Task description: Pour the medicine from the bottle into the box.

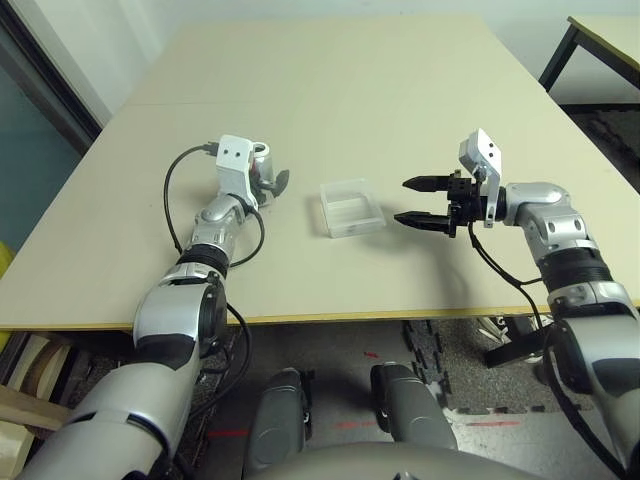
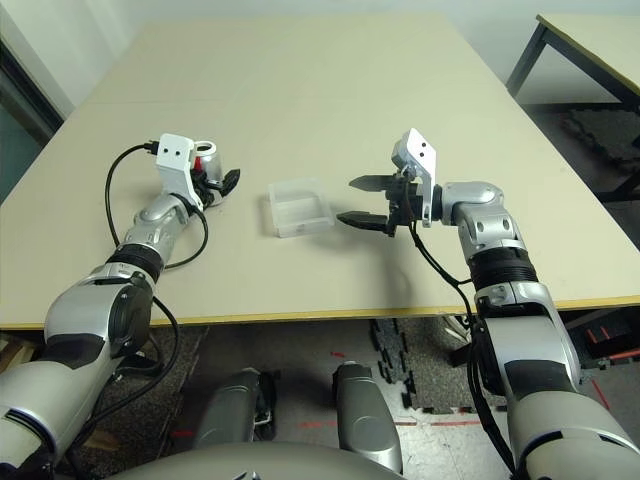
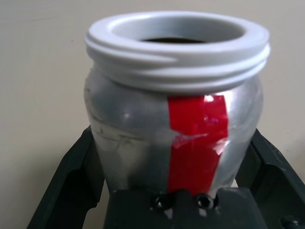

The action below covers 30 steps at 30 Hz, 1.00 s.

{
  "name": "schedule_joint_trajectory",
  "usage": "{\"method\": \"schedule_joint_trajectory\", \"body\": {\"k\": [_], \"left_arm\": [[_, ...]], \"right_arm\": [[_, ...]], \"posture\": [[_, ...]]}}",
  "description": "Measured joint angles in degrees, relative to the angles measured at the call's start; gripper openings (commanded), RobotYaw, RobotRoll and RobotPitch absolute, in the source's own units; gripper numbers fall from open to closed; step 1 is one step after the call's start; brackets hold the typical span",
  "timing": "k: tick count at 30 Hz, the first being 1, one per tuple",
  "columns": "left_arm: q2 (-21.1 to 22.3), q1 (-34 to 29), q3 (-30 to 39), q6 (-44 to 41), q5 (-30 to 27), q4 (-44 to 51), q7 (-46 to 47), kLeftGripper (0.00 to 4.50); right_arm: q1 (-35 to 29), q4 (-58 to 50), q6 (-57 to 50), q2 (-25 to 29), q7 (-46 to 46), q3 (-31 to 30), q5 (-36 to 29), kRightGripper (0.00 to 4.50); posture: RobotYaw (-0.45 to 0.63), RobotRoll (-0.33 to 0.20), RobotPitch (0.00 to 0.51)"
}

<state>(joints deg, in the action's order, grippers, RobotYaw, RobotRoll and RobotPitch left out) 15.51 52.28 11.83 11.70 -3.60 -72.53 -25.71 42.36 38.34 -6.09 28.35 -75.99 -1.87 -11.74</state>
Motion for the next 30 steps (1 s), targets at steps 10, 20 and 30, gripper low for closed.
{"method": "schedule_joint_trajectory", "body": {"k": [10,20,30], "left_arm": [[0.1,-4.8,0.1,1.4,-0.9,4.0,-1.5,4.49],[0.4,-10.4,0.2,1.7,-1.8,11.1,-3.4,4.49],[1.8,-19.8,-1.4,-1.3,-3.3,27.3,-7.5,4.49]], "right_arm": [[0.0,0.7,0.6,-0.4,0.1,0.0,0.0,4.50],[1.1,2.5,1.9,-1.9,0.1,-0.1,0.3,4.50],[1.1,2.6,2.2,-2.2,0.0,-0.1,0.4,4.50]], "posture": [[-0.19,0.000,0.086],[-0.17,0.000,0.080],[-0.17,0.000,0.088]]}}
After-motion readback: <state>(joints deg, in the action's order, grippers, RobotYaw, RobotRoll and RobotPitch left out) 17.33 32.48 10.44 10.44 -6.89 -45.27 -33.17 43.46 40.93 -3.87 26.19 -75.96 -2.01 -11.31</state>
